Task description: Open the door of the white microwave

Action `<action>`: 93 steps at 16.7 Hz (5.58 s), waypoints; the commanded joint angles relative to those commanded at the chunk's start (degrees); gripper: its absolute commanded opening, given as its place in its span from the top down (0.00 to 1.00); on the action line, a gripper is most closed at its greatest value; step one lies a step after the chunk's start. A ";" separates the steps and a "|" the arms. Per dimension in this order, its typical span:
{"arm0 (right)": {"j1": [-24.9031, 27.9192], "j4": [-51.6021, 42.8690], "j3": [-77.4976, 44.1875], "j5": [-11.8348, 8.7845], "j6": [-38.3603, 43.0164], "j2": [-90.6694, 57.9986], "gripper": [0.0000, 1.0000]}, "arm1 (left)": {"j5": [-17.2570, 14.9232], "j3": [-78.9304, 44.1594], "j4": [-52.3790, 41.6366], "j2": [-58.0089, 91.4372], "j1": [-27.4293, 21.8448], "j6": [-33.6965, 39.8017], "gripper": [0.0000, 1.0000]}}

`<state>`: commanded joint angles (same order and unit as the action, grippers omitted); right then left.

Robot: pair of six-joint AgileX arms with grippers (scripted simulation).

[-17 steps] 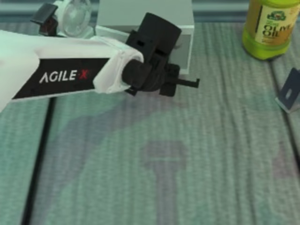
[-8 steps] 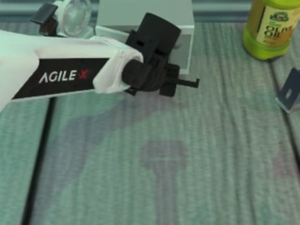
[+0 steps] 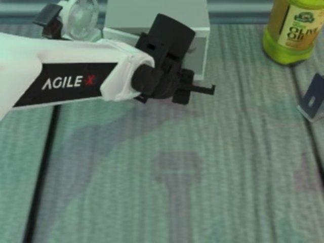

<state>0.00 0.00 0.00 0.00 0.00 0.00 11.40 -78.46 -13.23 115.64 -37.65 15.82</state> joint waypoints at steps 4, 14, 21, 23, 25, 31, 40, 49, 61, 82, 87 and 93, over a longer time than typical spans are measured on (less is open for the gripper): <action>0.00 0.00 0.00 0.00 0.00 0.00 0.00 | 0.00 0.00 0.00 0.00 0.00 0.00 1.00; 0.00 0.00 0.00 0.00 0.00 0.00 0.00 | -1.82 2.29 1.20 -1.49 0.55 -2.25 1.00; 0.00 0.00 0.00 0.00 0.00 0.00 0.00 | -1.82 2.29 1.20 -1.49 0.55 -2.25 1.00; 0.00 0.00 0.00 0.00 0.00 0.00 0.00 | -1.82 2.29 1.20 -1.49 0.55 -2.25 1.00; 0.00 0.00 0.00 0.00 0.00 0.00 0.00 | -1.82 2.29 1.20 -1.49 0.55 -2.25 1.00; 0.00 0.00 0.00 0.00 0.00 0.00 0.00 | -1.82 2.29 1.20 -1.49 0.55 -2.25 1.00; 0.00 0.00 0.00 0.00 0.00 0.00 0.00 | -3.19 3.39 2.03 -2.55 0.75 -3.55 1.00; 0.00 0.00 0.00 0.00 0.00 0.00 0.00 | -3.75 4.50 2.28 -2.97 1.19 -4.58 1.00; 0.00 0.00 0.00 0.00 0.00 0.00 0.00 | -3.75 4.50 2.28 -2.97 1.19 -4.58 1.00; 0.00 0.00 0.00 0.00 0.00 0.00 0.00 | -5.67 6.50 3.17 -4.33 1.86 -6.86 1.00; 0.00 0.00 0.00 0.00 0.00 0.00 0.00 | -5.67 6.50 3.17 -4.33 1.86 -6.86 1.00; 0.00 0.00 0.00 0.00 0.00 0.00 0.00 | -5.67 6.50 3.17 -4.33 1.86 -6.86 1.00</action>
<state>0.00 0.00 0.00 0.00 0.00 0.00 5.74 -71.95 -10.05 111.30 -35.79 8.97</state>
